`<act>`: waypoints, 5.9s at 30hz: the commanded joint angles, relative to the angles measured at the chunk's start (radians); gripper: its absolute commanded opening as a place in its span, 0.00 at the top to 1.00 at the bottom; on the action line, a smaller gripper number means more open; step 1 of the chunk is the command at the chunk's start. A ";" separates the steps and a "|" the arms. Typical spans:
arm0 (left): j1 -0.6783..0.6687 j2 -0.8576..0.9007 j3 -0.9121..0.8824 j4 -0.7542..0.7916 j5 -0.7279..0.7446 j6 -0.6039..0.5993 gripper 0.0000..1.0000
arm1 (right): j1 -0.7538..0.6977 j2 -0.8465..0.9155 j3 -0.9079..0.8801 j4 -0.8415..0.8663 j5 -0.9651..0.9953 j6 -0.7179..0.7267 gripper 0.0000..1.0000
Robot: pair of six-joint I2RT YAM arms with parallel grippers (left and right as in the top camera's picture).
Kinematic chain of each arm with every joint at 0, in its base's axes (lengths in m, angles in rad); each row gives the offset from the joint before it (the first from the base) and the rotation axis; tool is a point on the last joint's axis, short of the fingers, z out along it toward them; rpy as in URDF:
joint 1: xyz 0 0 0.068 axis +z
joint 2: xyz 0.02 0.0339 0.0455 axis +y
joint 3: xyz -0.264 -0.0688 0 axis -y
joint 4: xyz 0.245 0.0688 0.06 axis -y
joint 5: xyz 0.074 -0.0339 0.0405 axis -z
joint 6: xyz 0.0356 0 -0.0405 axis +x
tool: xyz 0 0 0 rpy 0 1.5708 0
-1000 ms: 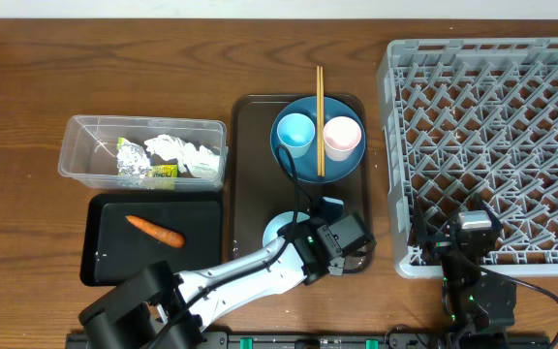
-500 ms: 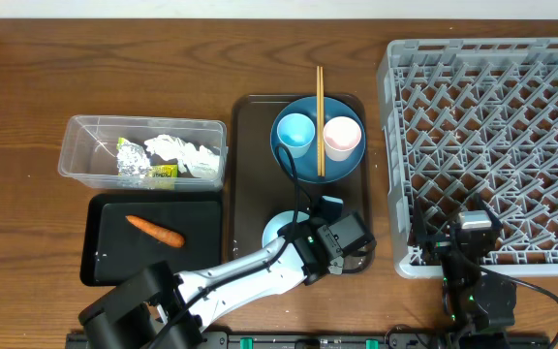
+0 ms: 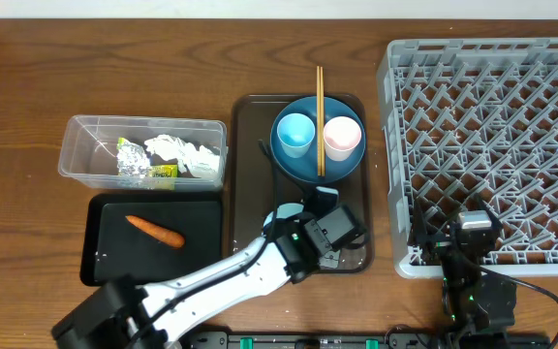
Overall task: Sort waste into correct bins and load items into the dishwasher rack
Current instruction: 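Reach the left gripper to the light-blue rice bowl and grip its rim, then lift the rice bowl and carry it over the black tray, then tilt the bowl with the left gripper to pour rice onto the black tray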
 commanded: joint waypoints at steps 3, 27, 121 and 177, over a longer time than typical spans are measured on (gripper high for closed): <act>0.046 -0.056 0.016 -0.048 -0.010 0.033 0.94 | -0.006 -0.002 -0.001 -0.004 0.007 -0.005 0.01; 0.100 -0.200 0.016 -0.100 -0.010 0.135 0.94 | -0.006 -0.002 -0.001 -0.004 0.007 -0.005 0.01; 1.714 -0.329 -0.068 -0.582 1.432 0.959 0.94 | -0.006 -0.002 -0.001 -0.004 0.007 -0.005 0.01; 1.710 -0.330 -0.069 -0.840 1.632 1.028 0.94 | -0.006 -0.002 -0.001 -0.004 0.007 -0.005 0.01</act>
